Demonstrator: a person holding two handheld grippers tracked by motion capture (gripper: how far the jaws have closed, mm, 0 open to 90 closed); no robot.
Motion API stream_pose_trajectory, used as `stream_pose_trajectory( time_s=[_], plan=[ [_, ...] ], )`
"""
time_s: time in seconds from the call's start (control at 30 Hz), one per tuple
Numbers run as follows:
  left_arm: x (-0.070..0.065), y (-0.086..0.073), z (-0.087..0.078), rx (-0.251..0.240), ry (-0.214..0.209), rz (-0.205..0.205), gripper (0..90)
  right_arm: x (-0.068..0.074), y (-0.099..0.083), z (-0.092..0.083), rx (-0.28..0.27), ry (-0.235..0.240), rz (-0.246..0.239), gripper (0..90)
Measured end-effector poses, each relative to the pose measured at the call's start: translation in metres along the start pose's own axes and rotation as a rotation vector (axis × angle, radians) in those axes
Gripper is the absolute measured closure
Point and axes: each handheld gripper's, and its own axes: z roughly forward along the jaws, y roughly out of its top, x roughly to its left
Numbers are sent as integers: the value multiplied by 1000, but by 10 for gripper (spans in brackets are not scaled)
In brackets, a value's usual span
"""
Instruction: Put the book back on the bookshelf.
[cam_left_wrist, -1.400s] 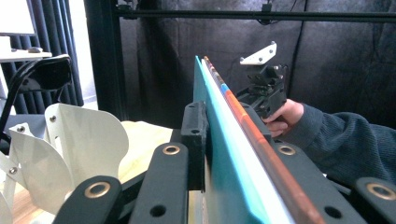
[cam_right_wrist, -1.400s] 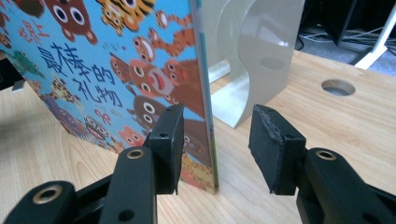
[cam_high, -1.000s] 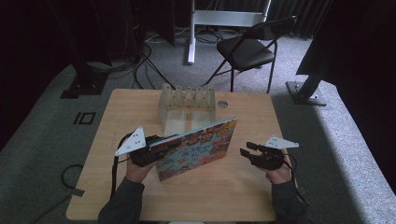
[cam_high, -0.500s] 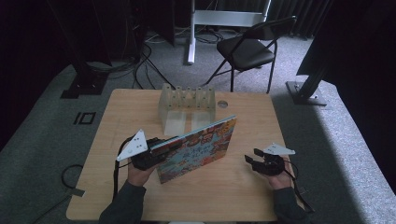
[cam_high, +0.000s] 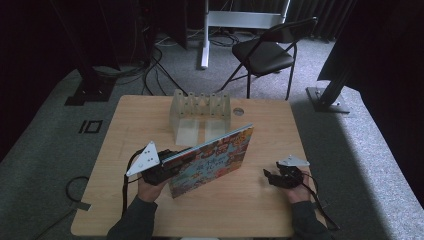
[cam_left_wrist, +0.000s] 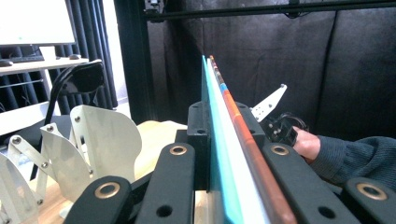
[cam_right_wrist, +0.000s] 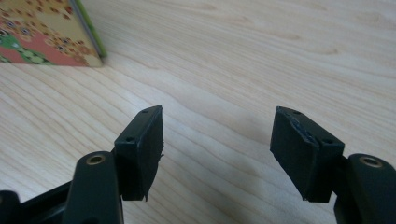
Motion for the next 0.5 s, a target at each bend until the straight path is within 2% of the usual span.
stream_pose_trajectory(
  time_s=[0.17,0.5],
  plan=[
    [-2,0,0,3,4,2,807,-1,-2,4,19,-15,-1,319],
    [-2,0,-7,1,23,-10,807,0,-4,11,53,-15,-12,282]
  ],
)
